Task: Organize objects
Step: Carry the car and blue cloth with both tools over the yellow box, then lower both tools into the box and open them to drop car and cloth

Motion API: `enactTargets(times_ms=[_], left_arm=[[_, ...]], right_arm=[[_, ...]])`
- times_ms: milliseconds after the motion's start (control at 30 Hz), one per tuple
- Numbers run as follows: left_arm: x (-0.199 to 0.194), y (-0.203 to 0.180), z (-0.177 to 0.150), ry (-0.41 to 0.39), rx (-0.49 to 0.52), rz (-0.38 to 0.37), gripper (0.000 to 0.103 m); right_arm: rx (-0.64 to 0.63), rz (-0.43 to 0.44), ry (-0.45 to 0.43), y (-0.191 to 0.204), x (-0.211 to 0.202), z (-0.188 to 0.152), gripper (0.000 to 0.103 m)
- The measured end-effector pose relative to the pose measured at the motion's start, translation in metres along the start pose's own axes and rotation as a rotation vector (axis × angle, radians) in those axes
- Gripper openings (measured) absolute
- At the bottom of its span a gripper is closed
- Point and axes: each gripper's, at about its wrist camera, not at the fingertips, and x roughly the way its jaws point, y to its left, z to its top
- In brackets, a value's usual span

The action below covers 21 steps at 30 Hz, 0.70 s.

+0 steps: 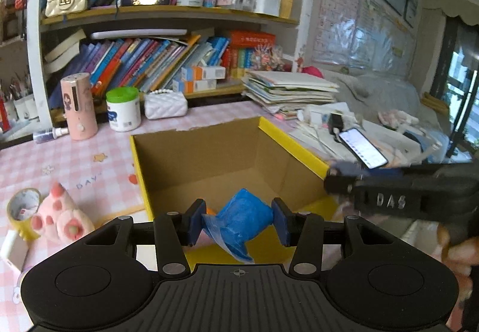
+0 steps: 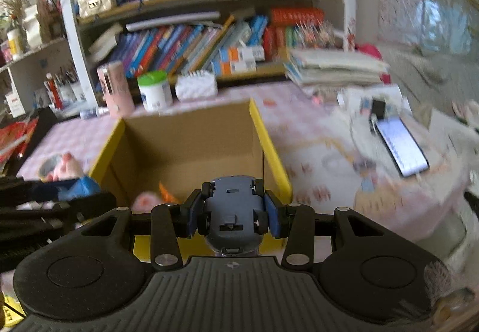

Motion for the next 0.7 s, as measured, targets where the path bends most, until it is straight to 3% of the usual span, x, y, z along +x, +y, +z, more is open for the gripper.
enactTargets(times_ms=[300,700], left_arm=[[0.050,-0.005,0.005,0.077,0.005,0.088,0.046],[0.099,-0.004,0.005,0.175,0.031,0.173,0.046]], right_arm=[[-0.097,0.086,-0.011,-0.005,0.053,0.040,0.041],[-0.260,0.195,0.131,0.015,0.138,0.054,0.041]])
